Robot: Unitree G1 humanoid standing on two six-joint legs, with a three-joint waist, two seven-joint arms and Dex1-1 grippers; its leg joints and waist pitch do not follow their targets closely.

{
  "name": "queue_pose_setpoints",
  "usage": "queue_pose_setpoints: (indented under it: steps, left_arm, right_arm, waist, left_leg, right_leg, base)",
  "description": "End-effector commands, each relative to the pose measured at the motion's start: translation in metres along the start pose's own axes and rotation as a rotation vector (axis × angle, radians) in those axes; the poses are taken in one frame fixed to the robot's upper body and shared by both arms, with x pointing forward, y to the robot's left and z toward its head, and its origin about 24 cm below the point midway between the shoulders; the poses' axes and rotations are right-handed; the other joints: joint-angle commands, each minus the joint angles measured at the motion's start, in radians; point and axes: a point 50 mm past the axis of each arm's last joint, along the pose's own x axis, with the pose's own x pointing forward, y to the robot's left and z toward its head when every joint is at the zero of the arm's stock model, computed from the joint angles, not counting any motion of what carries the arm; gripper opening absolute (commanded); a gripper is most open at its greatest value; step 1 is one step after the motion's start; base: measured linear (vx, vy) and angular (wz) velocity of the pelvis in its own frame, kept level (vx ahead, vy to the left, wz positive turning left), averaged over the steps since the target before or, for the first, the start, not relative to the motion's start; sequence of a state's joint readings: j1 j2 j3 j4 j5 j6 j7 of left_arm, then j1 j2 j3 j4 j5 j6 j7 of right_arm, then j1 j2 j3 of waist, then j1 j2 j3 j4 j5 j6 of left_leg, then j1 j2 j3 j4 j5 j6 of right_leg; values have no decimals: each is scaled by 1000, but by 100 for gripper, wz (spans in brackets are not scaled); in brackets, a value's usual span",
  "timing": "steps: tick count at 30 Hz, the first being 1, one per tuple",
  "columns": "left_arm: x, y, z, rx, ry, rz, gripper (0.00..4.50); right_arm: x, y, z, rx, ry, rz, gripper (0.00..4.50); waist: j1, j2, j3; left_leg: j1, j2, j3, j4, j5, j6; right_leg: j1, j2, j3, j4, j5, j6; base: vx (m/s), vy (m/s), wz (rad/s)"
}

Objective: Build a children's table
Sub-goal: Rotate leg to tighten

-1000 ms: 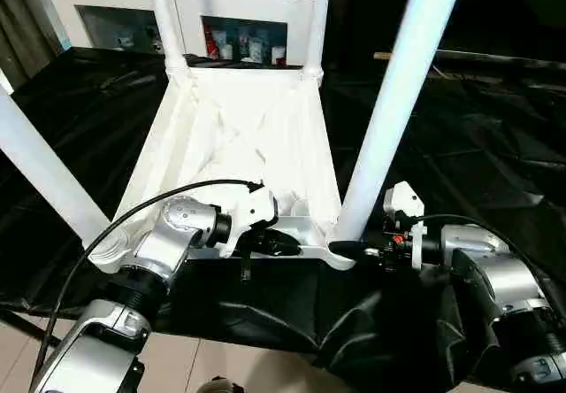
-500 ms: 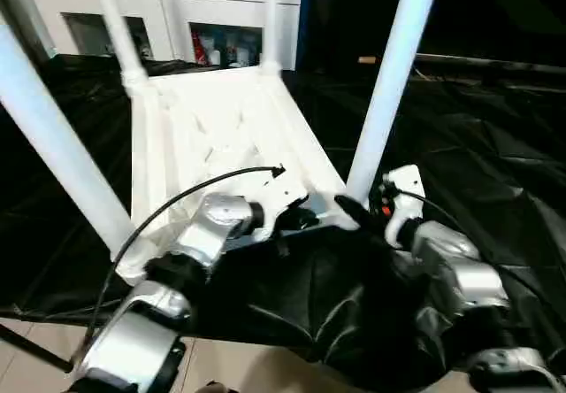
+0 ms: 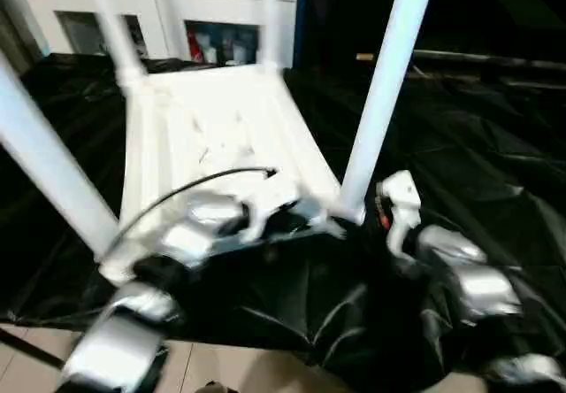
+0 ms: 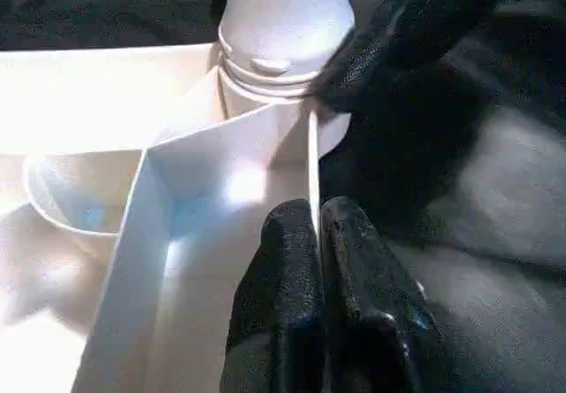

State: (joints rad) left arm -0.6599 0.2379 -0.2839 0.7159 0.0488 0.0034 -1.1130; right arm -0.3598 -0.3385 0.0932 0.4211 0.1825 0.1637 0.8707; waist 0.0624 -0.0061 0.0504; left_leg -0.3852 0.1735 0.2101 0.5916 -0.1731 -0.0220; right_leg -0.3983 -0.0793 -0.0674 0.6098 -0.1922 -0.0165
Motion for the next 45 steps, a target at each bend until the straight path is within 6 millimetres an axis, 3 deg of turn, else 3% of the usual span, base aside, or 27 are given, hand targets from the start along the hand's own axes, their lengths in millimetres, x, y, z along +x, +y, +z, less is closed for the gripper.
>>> queue_pose_setpoints:
  steps: [1, 9, 14, 15, 16, 19, 21, 23, 24, 26, 27, 29, 35, 38, 40, 44, 45]
  left_arm:
    - [1, -10, 9, 27, -74, -116, 0]
    - [-22, -12, 0, 19, -43, -184, 0]
    - [-27, -10, 0, 23, -38, -161, 0]
    - [-27, -10, 0, 21, -43, -157, 0]
    - [-27, -10, 1, 18, -54, -151, 0]
    - [-24, -10, 3, 1, -77, -132, 0]
    - [-21, -8, 3, -6, -76, -99, 0]
    - [-18, -5, 2, -10, -64, -55, 0]
    - [-10, 5, 2, -35, -40, 66, 0]
    - [-7, 7, 2, -45, -34, 100, 0]
    - [1, 11, 5, -50, -21, 169, 0]
    - [11, 13, 10, -55, -20, 218, 0]
    - [35, 13, 25, -70, -38, 284, 0]
    - [49, 7, 35, -41, -56, 250, 0]
    - [49, 5, 35, -31, -58, 230, 0]
    - [41, 0, 31, -3, -89, 144, 0]
    - [41, 0, 31, -3, -89, 144, 0]
  right_arm:
    - [-5, 10, 2, -43, 28, 177, 370]
    - [-19, -1, 8, -73, 63, 251, 370]
    - [-17, -1, 10, -46, 47, 266, 325]
    - [-16, 1, 9, -42, 47, 271, 325]
    - [-15, 3, 7, -37, 48, 273, 306]
    - [-12, 4, 3, -21, 58, 243, 288]
    - [-9, 1, 0, -7, 60, 188, 279]
    - [-6, -3, -3, 6, 62, 115, 273]
    - [-1, -12, -10, 52, 60, -61, 271]
    - [1, -15, -12, 70, 61, -116, 270]
    - [6, -19, -15, 121, 55, -233, 270]
    - [11, -21, -17, 169, 48, -334, 269]
    - [27, -15, -17, 217, 37, -395, 269]
    - [46, 5, -8, 180, -24, -286, 269]
    - [48, 9, -4, 179, -56, -255, 339]
    - [40, 6, 5, 108, -89, -171, 349]
    - [40, 6, 5, 108, -89, -171, 379]
  waist:
    - [9, -12, -60]
    - [19, -13, -57]
    - [23, -15, -60]
    - [21, -23, -59]
    - [24, -17, -59]
    - [21, -18, -58]
    - [20, -13, -58]
    - [17, -15, -58]
    - [12, -16, -56]
    - [2, -16, -55]
    - [-2, -17, -57]
    - [-6, -17, -59]
    - [0, -9, -63]
    - [2, -5, -64]
    - [3, -7, -62]
    - [6, -8, -62]
    - [5, -9, -61]
  left_leg:
    - [22, 71, -35, -68, -217, 68]
    - [25, 73, -32, -69, -230, 51]
    - [23, 72, -33, -68, -203, 53]
    - [22, 71, -31, -67, -205, 55]
    - [23, 72, -33, -67, -204, 53]
    - [23, 72, -33, -68, -203, 48]
    - [23, 70, -34, -68, -210, 43]
    - [25, 69, -35, -68, -224, 36]
    - [24, 66, -34, -69, -236, 29]
    - [27, 63, -39, -72, -264, 4]
    - [23, 65, -43, -73, -258, -3]
    - [27, 63, -40, -71, -256, 0]
    - [24, 62, -36, -66, -206, 31]
    - [24, 62, -37, -66, -208, 36]
    - [24, 63, -37, -68, -221, 39]
    - [22, 65, -38, -68, -231, 43]
    - [22, 66, -38, -68, -228, 45]
  right_leg:
    - [46, -84, 52, -80, -203, -214]
    - [38, -83, 53, -79, -240, -218]
    - [40, -84, 53, -74, -201, -221]
    - [41, -83, 52, -75, -207, -219]
    - [40, -85, 52, -75, -218, -218]
    - [39, -84, 53, -76, -216, -219]
    - [39, -85, 53, -76, -223, -218]
    - [38, -85, 53, -80, -241, -215]
    - [35, -84, 52, -83, -262, -211]
    - [35, -84, 50, -89, -325, -198]
    - [40, -87, 50, -87, -326, -188]
    - [36, -84, 52, -90, -303, -185]
    - [40, -81, 51, -83, -191, -207]
    - [42, -81, 50, -81, -169, -214]
    - [43, -83, 51, -83, -177, -214]
    - [46, -85, 50, -83, -188, -216]
    - [46, -85, 51, -82, -185, -217]
  base:
    - [0, 0, 0]
    - [0, 0, 0]
    - [0, 0, 0]
    - [0, 0, 0]
    - [0, 0, 0]
    - [0, 0, 0]
    - [0, 0, 0]
    - [0, 0, 0]
    - [0, 0, 0]
    - [0, 0, 0]
    - [0, 0, 0]
    - [0, 0, 0]
    - [0, 0, 0]
    - [0, 0, 0]
    - [0, 0, 0]
    - [0, 0, 0]
    - [0, 0, 0]
